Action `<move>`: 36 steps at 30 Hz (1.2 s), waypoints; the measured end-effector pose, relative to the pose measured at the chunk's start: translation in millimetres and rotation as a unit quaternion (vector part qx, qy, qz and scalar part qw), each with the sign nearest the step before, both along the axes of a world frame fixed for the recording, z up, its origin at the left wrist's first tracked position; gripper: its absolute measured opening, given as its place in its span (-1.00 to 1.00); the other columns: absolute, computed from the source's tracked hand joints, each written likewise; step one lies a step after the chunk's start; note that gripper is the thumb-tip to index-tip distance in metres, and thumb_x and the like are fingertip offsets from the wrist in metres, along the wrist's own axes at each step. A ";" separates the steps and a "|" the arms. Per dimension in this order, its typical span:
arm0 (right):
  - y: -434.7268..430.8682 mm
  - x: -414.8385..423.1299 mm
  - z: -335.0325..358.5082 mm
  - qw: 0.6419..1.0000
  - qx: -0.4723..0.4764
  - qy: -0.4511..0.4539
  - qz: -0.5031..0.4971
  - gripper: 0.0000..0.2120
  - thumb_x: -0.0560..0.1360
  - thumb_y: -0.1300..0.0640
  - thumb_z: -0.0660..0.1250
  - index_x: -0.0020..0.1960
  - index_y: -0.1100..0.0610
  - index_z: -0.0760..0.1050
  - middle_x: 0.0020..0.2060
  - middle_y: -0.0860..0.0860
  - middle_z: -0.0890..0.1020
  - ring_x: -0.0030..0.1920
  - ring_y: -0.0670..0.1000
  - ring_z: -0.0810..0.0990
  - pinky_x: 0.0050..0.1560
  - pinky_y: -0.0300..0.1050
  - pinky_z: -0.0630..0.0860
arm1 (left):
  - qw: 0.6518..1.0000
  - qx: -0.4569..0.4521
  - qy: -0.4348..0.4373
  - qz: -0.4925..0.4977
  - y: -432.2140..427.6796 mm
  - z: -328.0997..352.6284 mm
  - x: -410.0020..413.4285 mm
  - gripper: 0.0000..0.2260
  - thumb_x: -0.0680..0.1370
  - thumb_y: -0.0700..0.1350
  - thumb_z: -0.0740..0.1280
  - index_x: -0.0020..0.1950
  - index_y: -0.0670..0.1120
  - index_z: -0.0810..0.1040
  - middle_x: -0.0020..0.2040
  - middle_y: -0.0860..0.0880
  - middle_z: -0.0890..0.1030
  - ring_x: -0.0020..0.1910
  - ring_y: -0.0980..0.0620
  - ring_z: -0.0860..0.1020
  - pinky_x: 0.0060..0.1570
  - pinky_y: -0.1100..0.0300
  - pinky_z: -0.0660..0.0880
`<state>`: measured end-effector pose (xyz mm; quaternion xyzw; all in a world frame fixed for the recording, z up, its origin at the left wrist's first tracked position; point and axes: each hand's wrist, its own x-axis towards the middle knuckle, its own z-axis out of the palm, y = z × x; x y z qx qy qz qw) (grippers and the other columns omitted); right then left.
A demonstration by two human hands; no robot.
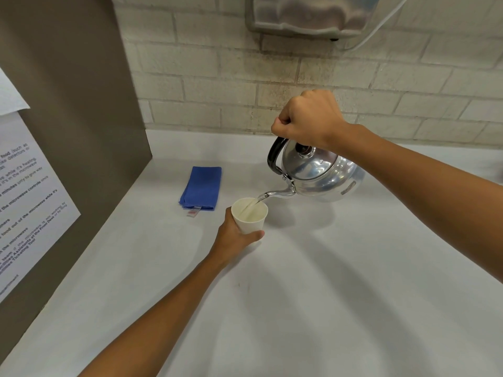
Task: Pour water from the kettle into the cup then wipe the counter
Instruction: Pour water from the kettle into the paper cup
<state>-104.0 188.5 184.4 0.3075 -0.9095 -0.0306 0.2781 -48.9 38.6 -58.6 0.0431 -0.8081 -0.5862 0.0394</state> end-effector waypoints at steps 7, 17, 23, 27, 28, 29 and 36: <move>2.3 -0.1 4.9 1.000 0.001 0.006 0.004 -0.58 0.39 0.13 0.20 -0.57 0.09 0.11 -0.64 -0.05 0.12 -0.57 -0.04 0.06 -0.46 -0.24 0.01 | 1.000 0.001 0.008 -0.001 -0.7 -1.3 -0.6 -0.28 0.28 -0.02 0.54 0.30 0.01 0.20 0.12 0.10 0.37 0.07 0.07 0.38 -0.24 0.46 0.31; 2.8 -0.1 5.9 1.000 0.012 0.014 0.007 -0.60 0.37 0.14 0.19 -0.57 0.08 0.09 -0.64 -0.06 0.11 -0.56 -0.05 0.05 -0.45 -0.25 0.01 | 1.000 0.013 0.008 -0.001 -1.4 -3.2 -0.6 -0.34 0.28 -0.01 0.54 0.19 0.13 0.18 0.09 0.12 0.38 0.05 0.07 0.40 -0.25 0.49 0.30; 4.5 -0.4 7.2 1.000 0.016 0.021 0.008 -0.58 0.38 0.15 0.20 -0.57 0.07 0.09 -0.64 -0.07 0.11 -0.57 -0.06 0.04 -0.45 -0.26 0.00 | 1.000 0.006 0.011 -0.003 -1.5 -3.8 -1.6 -0.30 0.29 -0.02 0.53 0.28 0.04 0.19 0.11 0.11 0.37 0.06 0.06 0.39 -0.25 0.48 0.30; 4.4 -0.9 8.0 1.000 0.020 0.021 0.012 -0.57 0.39 0.14 0.20 -0.57 0.07 0.09 -0.64 -0.07 0.11 -0.57 -0.06 0.04 -0.45 -0.26 0.00 | 1.000 0.010 0.007 -0.003 -1.3 -3.4 -1.2 -0.28 0.28 -0.02 0.54 0.29 0.04 0.19 0.11 0.10 0.37 0.07 0.06 0.39 -0.24 0.48 0.30; 4.5 -0.9 8.1 0.999 0.019 0.022 0.013 -0.57 0.39 0.14 0.20 -0.57 0.07 0.08 -0.64 -0.07 0.11 -0.57 -0.06 0.04 -0.45 -0.26 0.00 | 1.000 0.012 0.007 -0.003 -1.4 -3.4 -0.8 -0.29 0.28 -0.02 0.54 0.28 0.05 0.19 0.11 0.10 0.38 0.06 0.06 0.39 -0.25 0.48 0.30; 4.9 -0.9 8.2 0.999 0.019 0.023 0.013 -0.57 0.39 0.15 0.20 -0.57 0.07 0.08 -0.64 -0.07 0.11 -0.57 -0.06 0.03 -0.45 -0.26 -0.01 | 1.000 0.013 0.007 -0.003 -1.5 -3.3 -0.7 -0.31 0.28 -0.02 0.54 0.25 0.07 0.19 0.11 0.10 0.38 0.06 0.07 0.39 -0.26 0.49 0.30; 5.7 -0.1 7.3 0.999 0.021 0.025 0.012 -0.57 0.40 0.14 0.20 -0.57 0.06 0.09 -0.64 -0.08 0.11 -0.58 -0.08 0.05 -0.46 -0.27 -0.01 | 1.000 0.012 0.010 -0.004 -0.8 -2.4 0.4 -0.28 0.29 -0.03 0.53 0.30 0.02 0.18 0.11 0.09 0.37 0.07 0.07 0.39 -0.27 0.49 0.31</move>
